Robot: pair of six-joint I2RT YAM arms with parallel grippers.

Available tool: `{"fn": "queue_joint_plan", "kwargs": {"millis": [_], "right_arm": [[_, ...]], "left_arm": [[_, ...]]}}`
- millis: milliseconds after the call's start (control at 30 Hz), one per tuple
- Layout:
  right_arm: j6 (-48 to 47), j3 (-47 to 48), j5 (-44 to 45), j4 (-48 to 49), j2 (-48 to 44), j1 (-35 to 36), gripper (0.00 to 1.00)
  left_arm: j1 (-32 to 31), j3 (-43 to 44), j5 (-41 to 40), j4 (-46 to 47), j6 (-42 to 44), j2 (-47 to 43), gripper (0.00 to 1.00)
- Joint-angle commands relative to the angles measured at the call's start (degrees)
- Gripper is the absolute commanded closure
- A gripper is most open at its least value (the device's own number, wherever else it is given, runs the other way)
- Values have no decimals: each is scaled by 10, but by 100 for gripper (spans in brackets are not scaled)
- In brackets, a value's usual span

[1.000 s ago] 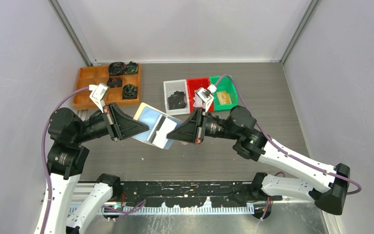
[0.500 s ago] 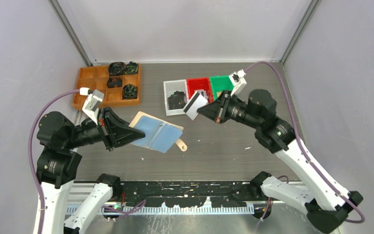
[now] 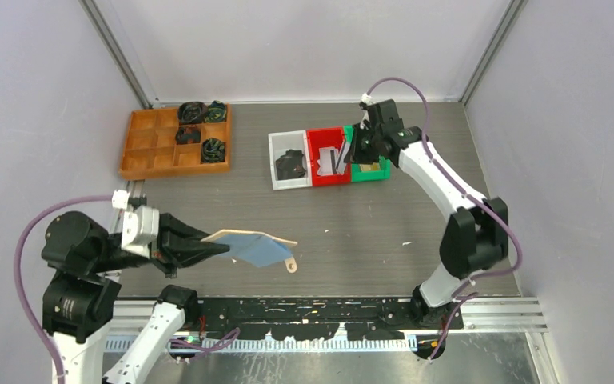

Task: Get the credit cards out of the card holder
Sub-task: Place the credit card in the storage box.

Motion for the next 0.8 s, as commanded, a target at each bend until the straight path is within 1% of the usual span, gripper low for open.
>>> {"fn": "queue_joint_plan", "kwargs": {"millis": [0, 100, 233, 400, 467, 567, 700, 733, 767], "right_arm": [[-66, 118, 9, -32, 80, -4, 99], [-79, 172, 4, -55, 136, -6, 99], [-82, 211, -1, -61, 179, -8, 99], [-92, 258, -3, -74, 217, -12, 99], [-94, 279, -7, -85, 235, -12, 99], [-95, 305, -26, -94, 263, -12, 99], [-85, 323, -77, -99, 289, -12, 99], [-81, 321, -87, -98, 294, -11, 98], [-76, 320, -89, -97, 298, -11, 94]], "left_arm": [[1, -2, -6, -14, 183, -26, 100], [1, -14, -23, -25, 266, -44, 99], [1, -31, -47, -23, 321, -59, 99], [1, -46, -50, -24, 344, -68, 99], [1, -55, -54, -18, 362, -75, 97], [1, -72, -66, 10, 364, -89, 95], [1, -82, -67, 50, 345, -98, 94], [1, -89, -67, 69, 335, -101, 92], [1, -98, -67, 87, 330, -106, 91]]}}
